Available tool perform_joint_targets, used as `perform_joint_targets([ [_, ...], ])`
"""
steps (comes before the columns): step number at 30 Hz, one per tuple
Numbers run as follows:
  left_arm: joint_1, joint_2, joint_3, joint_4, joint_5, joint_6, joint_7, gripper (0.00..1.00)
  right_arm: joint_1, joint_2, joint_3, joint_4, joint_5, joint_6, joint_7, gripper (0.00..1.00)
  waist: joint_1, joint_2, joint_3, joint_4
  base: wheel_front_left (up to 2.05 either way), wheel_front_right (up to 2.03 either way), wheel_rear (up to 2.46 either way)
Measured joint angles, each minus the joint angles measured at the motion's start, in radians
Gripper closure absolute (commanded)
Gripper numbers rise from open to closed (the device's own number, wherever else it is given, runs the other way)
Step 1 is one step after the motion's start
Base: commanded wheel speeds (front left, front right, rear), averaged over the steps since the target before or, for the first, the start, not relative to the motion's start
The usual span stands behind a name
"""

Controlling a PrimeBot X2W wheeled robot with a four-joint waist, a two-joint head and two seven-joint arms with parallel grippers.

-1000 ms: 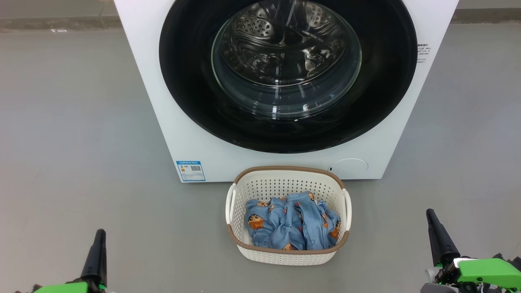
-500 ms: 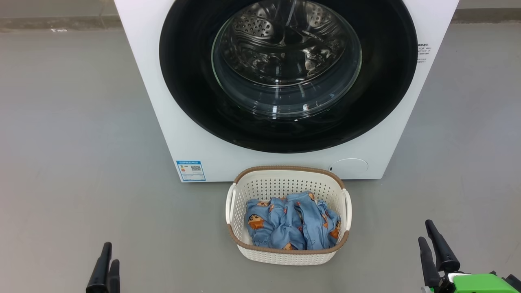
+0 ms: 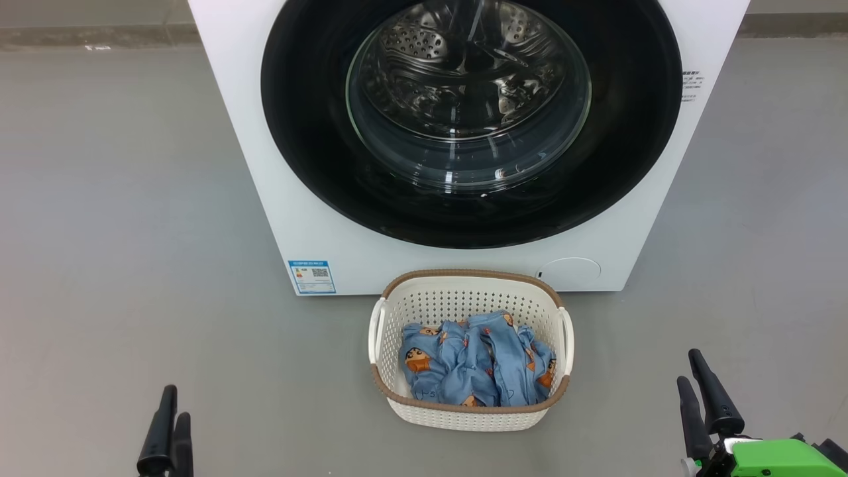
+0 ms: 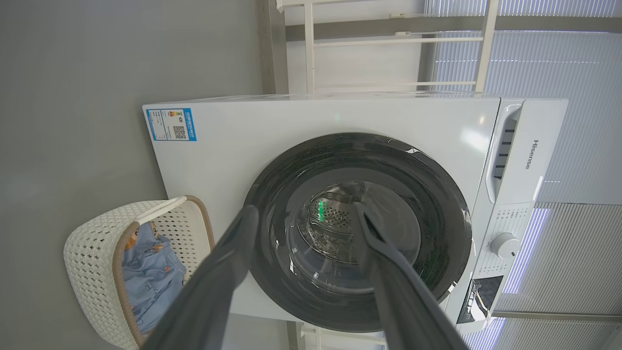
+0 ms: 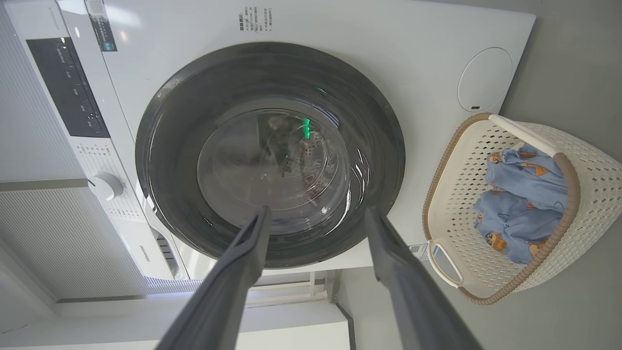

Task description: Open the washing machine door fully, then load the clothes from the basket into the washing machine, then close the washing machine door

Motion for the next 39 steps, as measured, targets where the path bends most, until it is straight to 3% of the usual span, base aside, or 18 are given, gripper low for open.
perform_joint_targets([
  [21,0.0,0.017,-0.034,-0.056,0.047,0.0,-0.066,0.0,-0.011,-0.026,0.08,-0.055,-0.049,0.0,-0.058,0.0,0.0,0.0001,0.001,0.005,0.0,0.0,0.0],
  [39,-0.002,0.044,-0.071,-0.083,0.21,0.0,-0.123,0.0,-0.057,-0.069,0.167,-0.065,-0.142,0.0,-0.124,0.0,0.0,0.0,0.0,0.006,0.0,0.0,0.0],
])
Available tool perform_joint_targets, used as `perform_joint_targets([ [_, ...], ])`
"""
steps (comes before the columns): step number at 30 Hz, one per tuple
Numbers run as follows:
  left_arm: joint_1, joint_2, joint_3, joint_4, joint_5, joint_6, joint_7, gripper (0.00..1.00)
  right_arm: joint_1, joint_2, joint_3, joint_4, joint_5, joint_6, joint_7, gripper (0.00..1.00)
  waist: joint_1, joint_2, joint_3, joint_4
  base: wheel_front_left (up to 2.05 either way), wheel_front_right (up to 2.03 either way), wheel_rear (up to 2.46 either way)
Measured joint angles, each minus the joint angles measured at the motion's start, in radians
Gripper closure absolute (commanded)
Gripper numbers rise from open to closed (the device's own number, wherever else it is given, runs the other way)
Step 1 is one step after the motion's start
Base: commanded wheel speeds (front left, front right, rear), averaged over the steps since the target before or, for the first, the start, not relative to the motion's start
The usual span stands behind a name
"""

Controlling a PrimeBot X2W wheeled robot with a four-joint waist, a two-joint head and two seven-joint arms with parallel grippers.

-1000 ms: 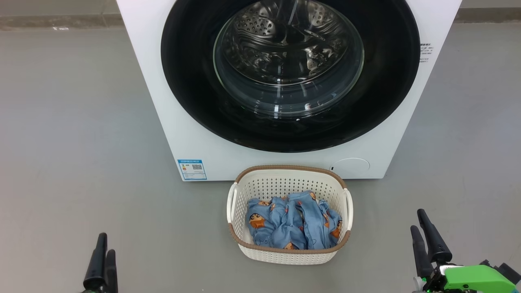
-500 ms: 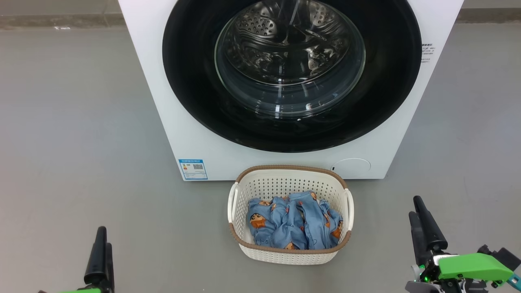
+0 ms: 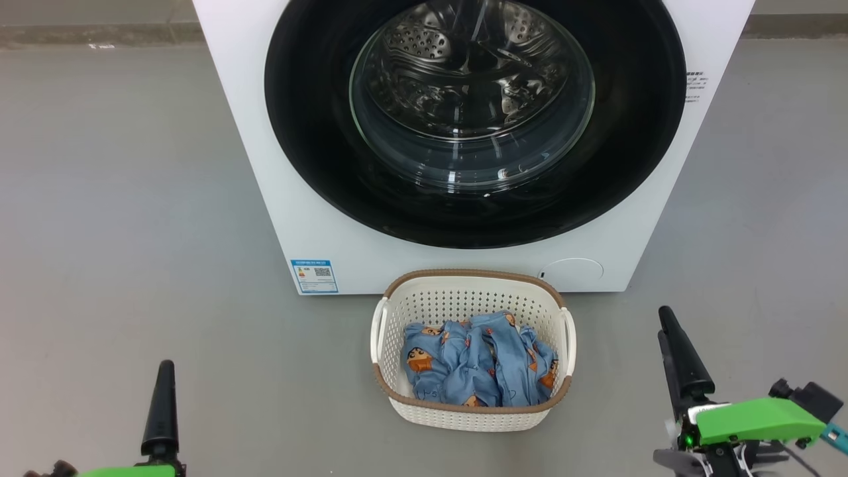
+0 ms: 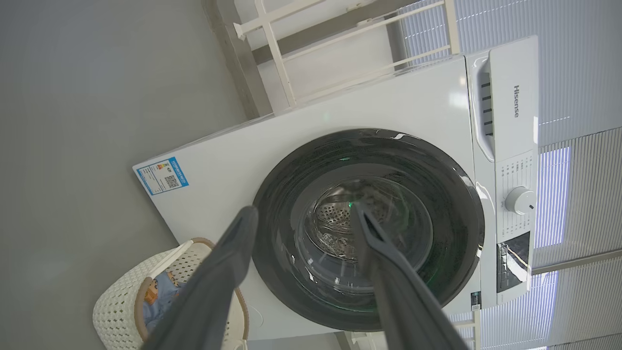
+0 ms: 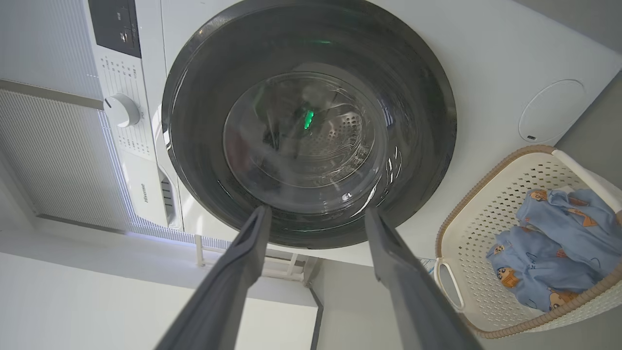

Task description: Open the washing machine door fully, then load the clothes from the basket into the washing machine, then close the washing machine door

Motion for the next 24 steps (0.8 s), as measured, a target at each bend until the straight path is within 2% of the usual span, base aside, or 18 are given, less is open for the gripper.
perform_joint_targets([
  [7,-0.004,0.014,-0.016,-0.004,0.15,0.0,-0.021,0.0,-0.013,-0.015,0.012,0.011,-0.118,0.0,-0.02,0.0,0.0,0.0,-0.002,0.0,0.0,0.0,0.0],
  [24,-0.007,0.011,-0.028,-0.016,0.421,0.0,-0.066,0.0,-0.053,-0.023,0.029,0.037,-0.413,0.0,-0.065,0.0,-0.0001,0.0,0.001,-0.002,0.0,0.0,0.0],
])
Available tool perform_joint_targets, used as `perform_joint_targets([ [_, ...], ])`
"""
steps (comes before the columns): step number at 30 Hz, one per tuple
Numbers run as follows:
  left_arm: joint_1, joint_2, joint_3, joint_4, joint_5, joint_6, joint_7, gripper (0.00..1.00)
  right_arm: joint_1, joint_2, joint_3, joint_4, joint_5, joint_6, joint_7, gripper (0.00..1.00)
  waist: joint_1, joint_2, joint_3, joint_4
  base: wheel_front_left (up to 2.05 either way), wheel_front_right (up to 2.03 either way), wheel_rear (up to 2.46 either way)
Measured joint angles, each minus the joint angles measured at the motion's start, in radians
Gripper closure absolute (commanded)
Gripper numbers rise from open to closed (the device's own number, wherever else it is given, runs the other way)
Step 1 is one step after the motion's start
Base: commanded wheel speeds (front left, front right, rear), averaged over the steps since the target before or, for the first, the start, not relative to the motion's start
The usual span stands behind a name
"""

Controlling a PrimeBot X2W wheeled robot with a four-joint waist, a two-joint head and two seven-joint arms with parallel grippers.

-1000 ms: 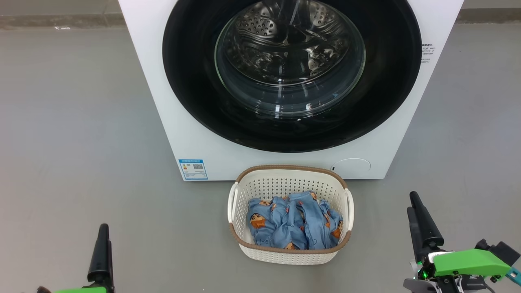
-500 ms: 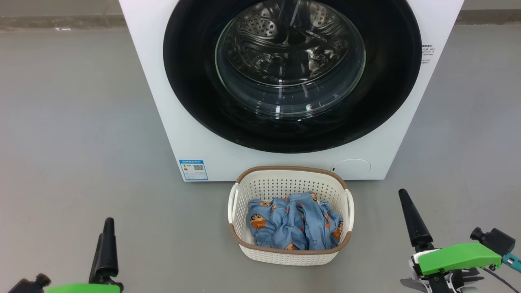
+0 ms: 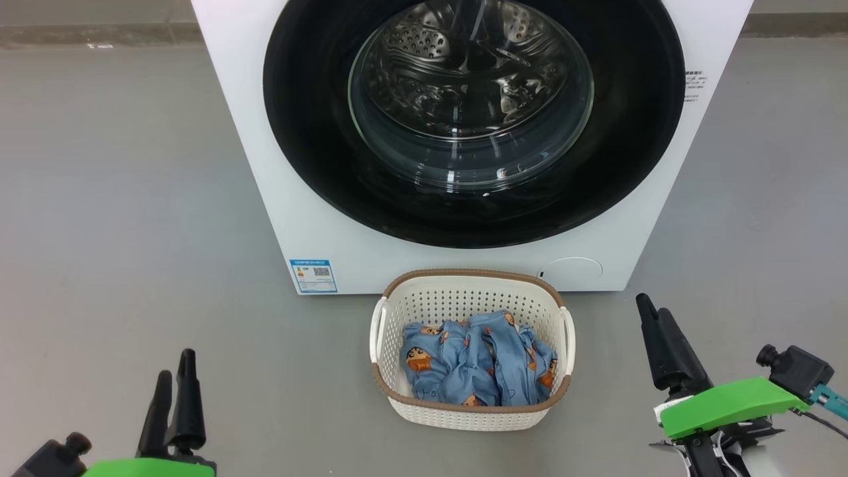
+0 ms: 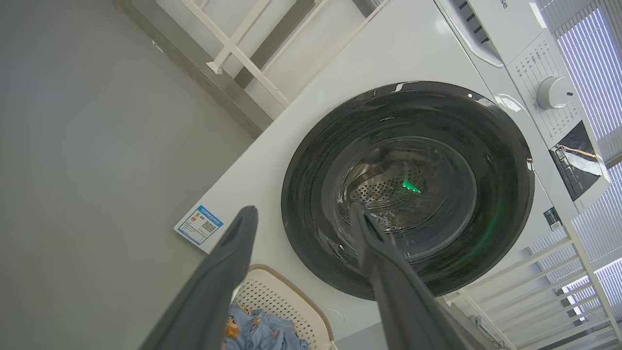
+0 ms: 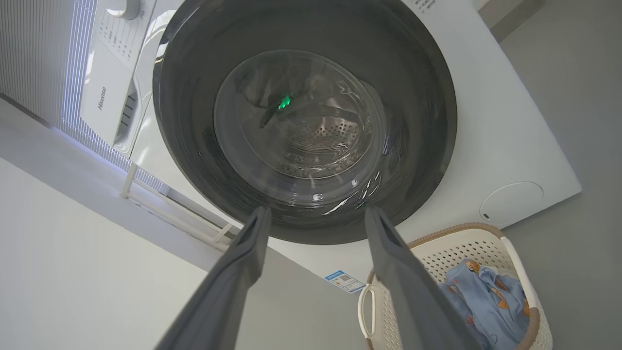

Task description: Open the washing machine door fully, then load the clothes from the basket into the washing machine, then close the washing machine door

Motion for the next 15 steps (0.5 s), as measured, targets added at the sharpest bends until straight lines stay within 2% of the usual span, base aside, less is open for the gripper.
perform_joint_targets([
  [5,-0.001,0.001,-0.001,0.002,0.108,0.001,-0.015,0.0,-0.006,-0.005,0.003,0.01,-0.112,0.0,-0.016,0.0,0.0,0.0,0.002,0.0,0.0,0.0,0.0],
  [10,-0.004,0.004,-0.014,0.009,0.221,0.029,-0.03,0.0,-0.02,-0.004,0.012,0.035,-0.207,0.0,-0.03,0.0,0.0001,0.0,0.002,-0.001,0.0,0.0,0.0],
  [15,-0.016,0.007,-0.024,0.009,0.33,0.039,-0.046,0.0,-0.021,0.005,-0.012,0.066,-0.336,0.0,-0.047,0.0,0.0,0.0,0.001,0.001,0.0,0.0,0.0],
])
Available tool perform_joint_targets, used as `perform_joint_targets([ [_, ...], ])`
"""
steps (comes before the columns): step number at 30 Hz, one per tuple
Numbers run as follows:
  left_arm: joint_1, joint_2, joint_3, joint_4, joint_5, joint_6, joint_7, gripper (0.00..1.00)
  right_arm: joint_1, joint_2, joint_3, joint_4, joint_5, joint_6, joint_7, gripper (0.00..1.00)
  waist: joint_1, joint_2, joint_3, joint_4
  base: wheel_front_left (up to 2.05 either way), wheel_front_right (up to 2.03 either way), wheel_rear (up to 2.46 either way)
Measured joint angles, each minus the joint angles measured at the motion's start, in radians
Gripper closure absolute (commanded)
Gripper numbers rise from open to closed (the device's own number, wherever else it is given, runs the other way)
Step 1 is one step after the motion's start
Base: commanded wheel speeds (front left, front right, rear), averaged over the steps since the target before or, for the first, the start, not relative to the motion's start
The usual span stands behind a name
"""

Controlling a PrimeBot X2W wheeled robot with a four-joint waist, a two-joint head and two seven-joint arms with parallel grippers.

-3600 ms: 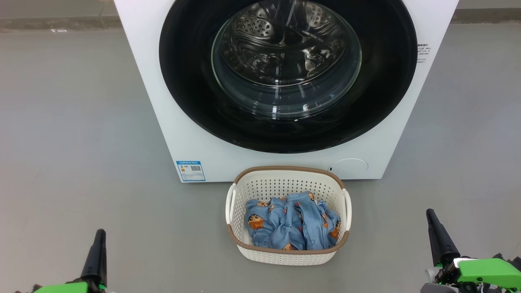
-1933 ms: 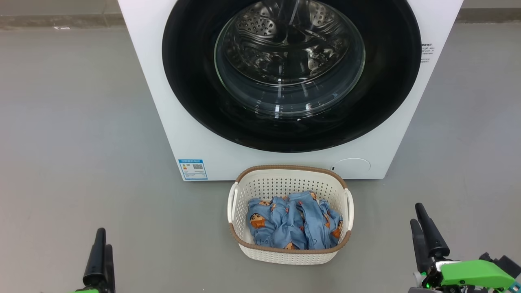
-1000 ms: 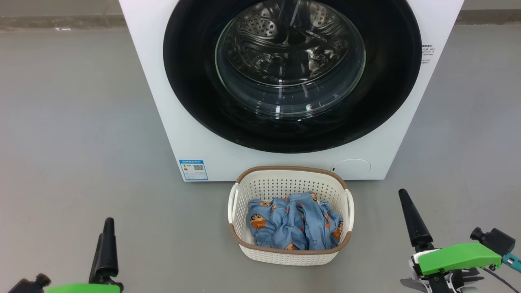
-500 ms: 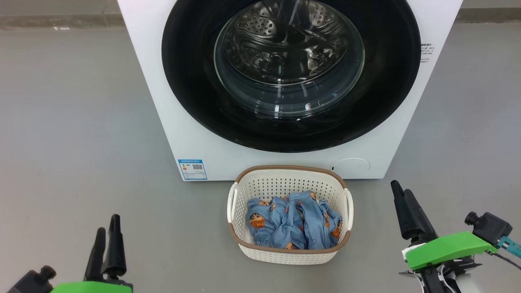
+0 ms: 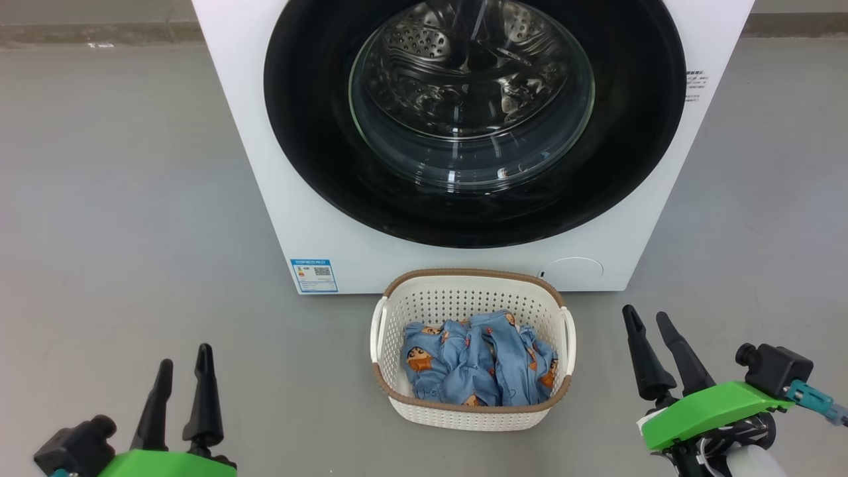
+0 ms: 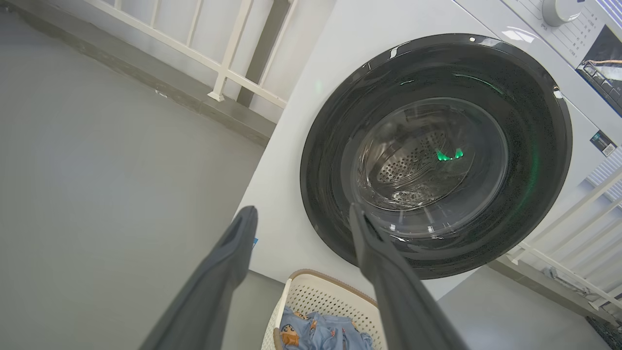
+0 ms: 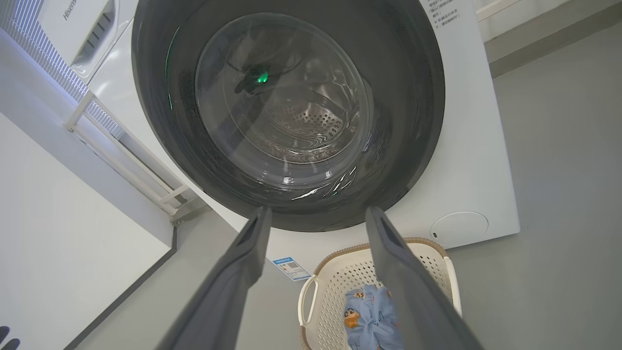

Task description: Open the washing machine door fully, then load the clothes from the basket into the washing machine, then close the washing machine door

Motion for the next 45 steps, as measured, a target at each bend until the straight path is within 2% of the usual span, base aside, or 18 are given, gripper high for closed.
perform_joint_targets([
  [9,0.0,-0.002,0.001,-0.004,0.114,0.001,-0.025,0.0,-0.023,0.008,-0.004,0.033,-0.169,0.0,-0.027,0.0,0.0,0.0,-0.005,0.006,0.0,0.0,0.0],
  [29,0.004,-0.006,-0.009,-0.006,0.353,0.001,-0.087,0.0,-0.058,0.012,0.019,0.066,-0.418,0.0,-0.082,0.0,0.0,0.0,-0.014,0.003,0.0,0.0,0.0],
  [45,0.005,-0.012,-0.002,-0.008,0.367,-0.005,-0.091,0.0,-0.061,0.012,0.019,0.058,-0.421,0.0,-0.082,0.0,0.0,0.0,-0.01,0.0,0.0,0.0,0.0],
])
